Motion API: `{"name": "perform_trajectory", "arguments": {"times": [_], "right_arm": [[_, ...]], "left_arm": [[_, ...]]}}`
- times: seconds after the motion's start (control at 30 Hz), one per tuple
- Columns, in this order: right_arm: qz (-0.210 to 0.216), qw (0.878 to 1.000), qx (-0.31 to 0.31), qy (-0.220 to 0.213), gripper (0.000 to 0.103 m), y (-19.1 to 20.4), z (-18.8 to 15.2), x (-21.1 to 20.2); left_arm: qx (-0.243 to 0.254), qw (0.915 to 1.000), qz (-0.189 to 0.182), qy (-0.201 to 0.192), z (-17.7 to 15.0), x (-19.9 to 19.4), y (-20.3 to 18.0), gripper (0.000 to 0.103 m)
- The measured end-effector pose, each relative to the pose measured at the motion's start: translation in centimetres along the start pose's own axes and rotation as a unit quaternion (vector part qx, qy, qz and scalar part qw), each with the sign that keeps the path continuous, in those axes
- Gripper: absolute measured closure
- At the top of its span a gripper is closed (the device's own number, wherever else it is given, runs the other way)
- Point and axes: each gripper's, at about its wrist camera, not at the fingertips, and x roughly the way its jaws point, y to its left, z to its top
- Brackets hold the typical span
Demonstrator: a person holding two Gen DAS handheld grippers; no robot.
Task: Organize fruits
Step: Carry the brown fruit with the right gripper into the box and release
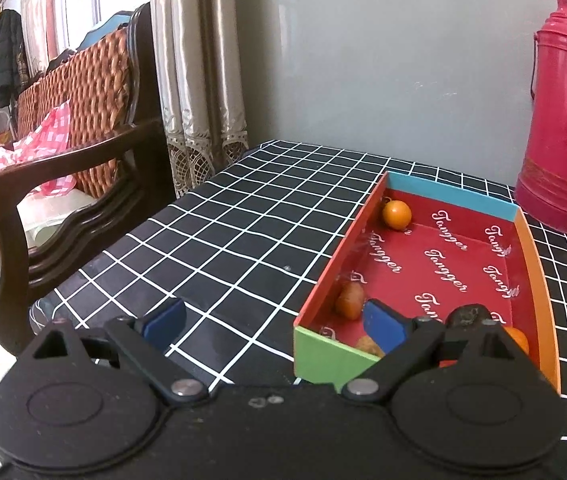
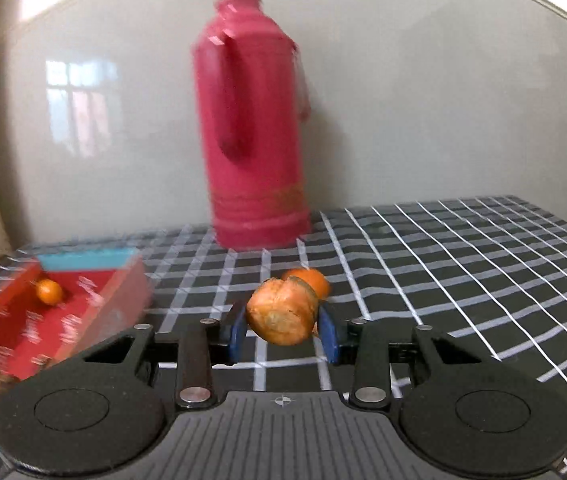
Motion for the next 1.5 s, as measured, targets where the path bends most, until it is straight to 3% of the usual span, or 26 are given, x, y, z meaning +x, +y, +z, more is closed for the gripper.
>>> {"name": "perform_trajectory", "arguments": {"times": [0.23,0.57,0.77,1.03,1.07,1.1,1.13,1.3,1.5], "right_arm": [[0.073,0.995,-0.048,-0.037,0.064,3.8,0.0,-2.5],[0.185,0.976,-0.110,-0.019,0.064,9.3,-2.4,-3.4],[0.212,0.967,-0.139,-0.003,0.064,11.8,-3.7,-3.5],[0.210,0.969,-0.132,-0.002,0.061,13.0,-4.0,-2.6],[0.208,0.969,-0.137,-0.005,0.053,13.2,-4.1,-2.5],[0.202,0.969,-0.141,-0.009,0.031,13.3,-4.1,-2.5],[0.193,0.971,-0.140,-0.017,0.022,13.2,-4.1,-2.8],[0.170,0.977,-0.121,-0.050,0.022,11.8,-3.5,-3.6],[0.127,0.988,-0.080,-0.040,0.022,8.8,-2.4,-3.2]], "left_arm": [[-0.001,1.0000,0.006,-0.003,-0.1,-0.1,0.2,0.014],[-0.012,0.9998,0.018,0.004,0.1,0.3,1.2,0.014],[-0.018,0.9996,0.020,0.008,0.2,0.5,1.6,0.014],[-0.022,0.9993,0.028,0.010,0.3,0.8,2.3,0.012],[-0.023,0.9993,0.028,0.010,0.3,0.8,2.4,0.012],[-0.024,0.9993,0.026,0.010,0.3,0.8,2.5,0.012],[-0.023,0.9993,0.026,0.010,0.4,0.8,2.5,0.012],[-0.024,0.9995,0.022,0.005,0.4,0.5,2.2,0.012],[-0.011,0.9999,0.007,0.000,0.2,0.1,0.7,0.012]]}}
